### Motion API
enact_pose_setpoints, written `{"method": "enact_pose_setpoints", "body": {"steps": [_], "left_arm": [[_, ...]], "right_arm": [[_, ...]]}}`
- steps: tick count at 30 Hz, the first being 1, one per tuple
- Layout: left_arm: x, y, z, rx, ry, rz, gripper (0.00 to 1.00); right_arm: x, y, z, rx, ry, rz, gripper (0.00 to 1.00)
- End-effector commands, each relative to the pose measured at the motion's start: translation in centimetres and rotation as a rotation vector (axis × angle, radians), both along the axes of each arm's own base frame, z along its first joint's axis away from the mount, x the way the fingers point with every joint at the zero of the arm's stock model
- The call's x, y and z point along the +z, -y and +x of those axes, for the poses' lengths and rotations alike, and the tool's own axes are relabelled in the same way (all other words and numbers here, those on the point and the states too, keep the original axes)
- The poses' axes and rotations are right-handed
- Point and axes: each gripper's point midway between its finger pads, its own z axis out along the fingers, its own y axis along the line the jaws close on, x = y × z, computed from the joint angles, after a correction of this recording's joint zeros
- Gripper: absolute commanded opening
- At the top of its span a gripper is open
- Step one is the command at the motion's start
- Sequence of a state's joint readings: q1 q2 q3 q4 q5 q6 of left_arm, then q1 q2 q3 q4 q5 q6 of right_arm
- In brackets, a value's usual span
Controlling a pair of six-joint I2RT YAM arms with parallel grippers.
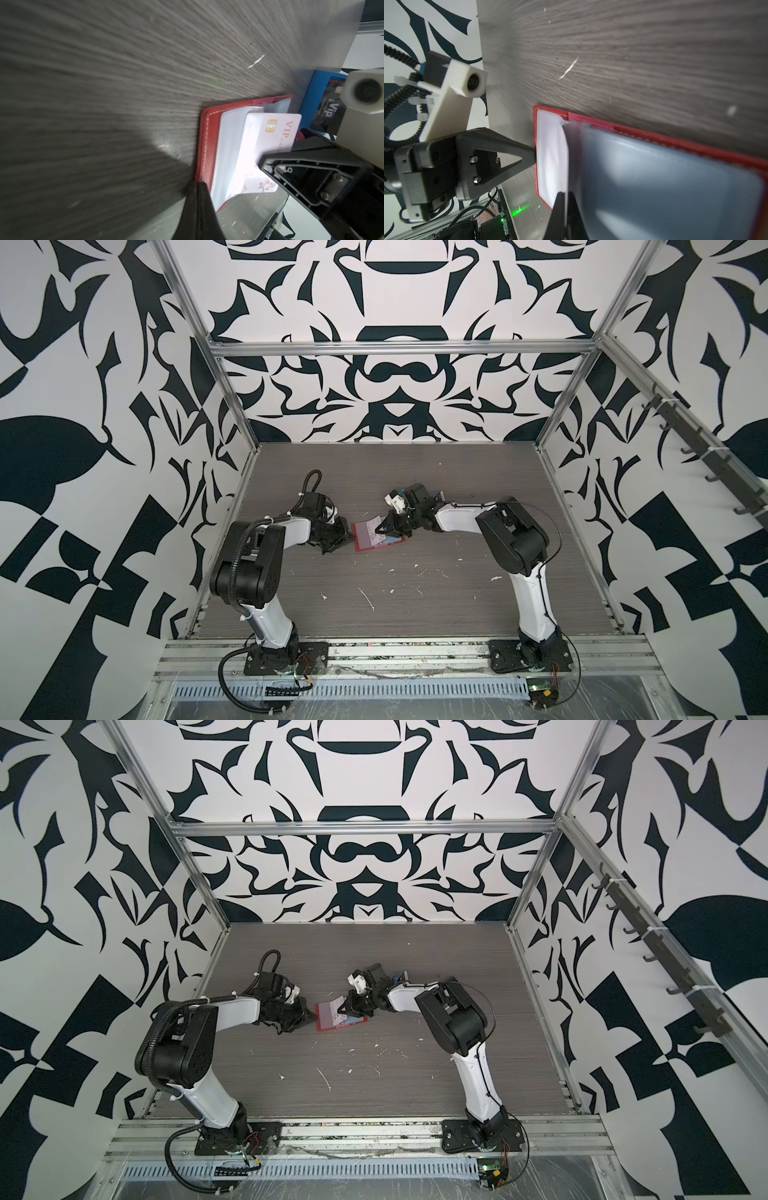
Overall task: Insert credit cards into a card holder
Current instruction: Insert the credit card into the card slot.
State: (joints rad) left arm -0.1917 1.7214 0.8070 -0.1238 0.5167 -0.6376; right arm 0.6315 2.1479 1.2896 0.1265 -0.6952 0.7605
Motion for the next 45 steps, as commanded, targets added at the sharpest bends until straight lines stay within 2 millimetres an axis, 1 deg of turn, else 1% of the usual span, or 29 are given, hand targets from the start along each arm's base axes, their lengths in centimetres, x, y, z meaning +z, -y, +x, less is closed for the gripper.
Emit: {"method": "enact_pose_setpoints", "body": {"steps": [1,3,7,9,13,18,23,29,34,39,45], "left_arm": [[-0.2,0.5,-0.4,-0.023,-0.005,-0.015,0.0],[-0.2,0.5,-0.4,-0.025,-0.004,-0.015,0.0],[0.1,0.5,-0.4,-0.029,0.001,-0.015,0.0],[0.4,0.5,-0.3,-0.032,0.01,-0.015,0.0],[0.8,0.5,-0.4,-0.042,0.017,-0.013,0.0],[1.2,0.5,-0.4,-0.055,0.023,-0.008,0.0],[1.5,0.6,-0.1,-0.059,0.03,-0.009,0.0],[1.6,0.6,-0.1,-0.064,0.031,-0.007,0.0],[1.6,0.6,0.0,-0.064,0.03,-0.007,0.0],[1.6,0.6,-0.1,-0.065,0.031,-0.005,0.0],[1.6,0.6,-0.2,-0.066,0.029,-0.004,0.0]], "right_arm": [[-1.7,0.1,-1.1,0.009,-0.054,-0.058,0.0],[-1.8,0.2,-1.1,0.008,-0.051,-0.072,0.01],[-1.4,0.5,-1.0,0.011,-0.014,-0.12,0.16],[-0.9,0.7,-1.0,0.018,0.011,-0.153,0.21],[0.0,1.0,-0.8,0.03,0.067,-0.226,0.29],[0.6,1.6,-0.6,0.042,0.128,-0.329,0.4],[1.3,2.2,-0.3,0.056,0.193,-0.424,0.49],[2.3,2.6,0.1,0.07,0.238,-0.478,0.53],[2.2,2.9,0.2,0.082,0.245,-0.522,0.55],[2.7,3.1,0.4,0.08,0.273,-0.543,0.56],[4.3,2.6,0.8,0.08,0.329,-0.556,0.54]]}}
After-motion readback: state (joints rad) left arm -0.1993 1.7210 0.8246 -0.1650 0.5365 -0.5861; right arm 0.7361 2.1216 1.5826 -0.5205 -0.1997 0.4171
